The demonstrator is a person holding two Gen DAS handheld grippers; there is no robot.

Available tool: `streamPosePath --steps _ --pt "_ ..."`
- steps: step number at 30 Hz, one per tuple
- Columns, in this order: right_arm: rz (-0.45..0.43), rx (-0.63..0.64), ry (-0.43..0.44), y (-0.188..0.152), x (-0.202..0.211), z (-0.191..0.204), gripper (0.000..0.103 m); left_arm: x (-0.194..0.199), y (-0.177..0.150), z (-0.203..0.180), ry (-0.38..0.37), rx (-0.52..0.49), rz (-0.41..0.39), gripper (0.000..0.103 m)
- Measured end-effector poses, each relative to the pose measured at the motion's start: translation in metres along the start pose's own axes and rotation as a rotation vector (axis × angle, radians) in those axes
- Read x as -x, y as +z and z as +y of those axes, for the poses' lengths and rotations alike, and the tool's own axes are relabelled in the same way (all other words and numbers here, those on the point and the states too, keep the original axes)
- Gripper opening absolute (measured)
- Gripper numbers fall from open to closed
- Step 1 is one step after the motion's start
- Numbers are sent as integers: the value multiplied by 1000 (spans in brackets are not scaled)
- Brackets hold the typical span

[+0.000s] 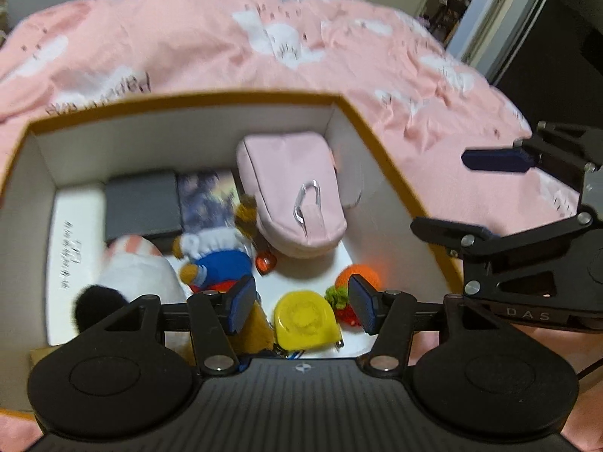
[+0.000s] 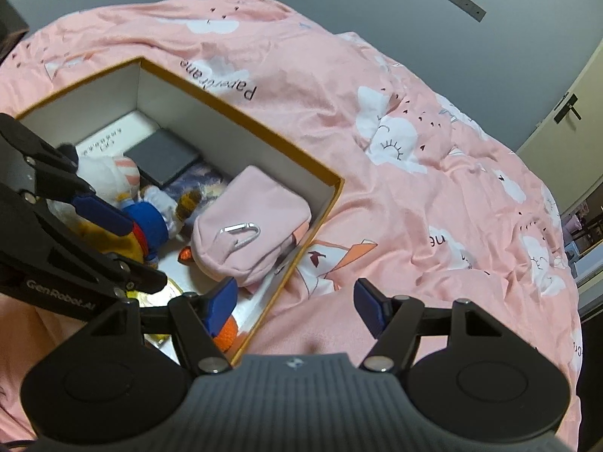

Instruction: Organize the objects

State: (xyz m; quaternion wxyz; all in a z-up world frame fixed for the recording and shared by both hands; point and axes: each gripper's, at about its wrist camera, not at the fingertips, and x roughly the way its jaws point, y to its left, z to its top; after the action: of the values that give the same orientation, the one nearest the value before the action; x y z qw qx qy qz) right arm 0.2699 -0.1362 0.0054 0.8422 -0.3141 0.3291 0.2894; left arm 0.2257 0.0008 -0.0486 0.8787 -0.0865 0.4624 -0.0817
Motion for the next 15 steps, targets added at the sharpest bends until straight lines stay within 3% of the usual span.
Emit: streamPosePath --steps 3,10,15 --pt "-12 -31 11 3 11 -1 73 22 -2 1 18 23 -72 65" --pt "-33 -152 88 8 47 6 74 82 -7 -11 153 -26 -270 65" --pt "-72 -219 108 14 80 13 85 127 -8 -13 228 -44 -379 65"
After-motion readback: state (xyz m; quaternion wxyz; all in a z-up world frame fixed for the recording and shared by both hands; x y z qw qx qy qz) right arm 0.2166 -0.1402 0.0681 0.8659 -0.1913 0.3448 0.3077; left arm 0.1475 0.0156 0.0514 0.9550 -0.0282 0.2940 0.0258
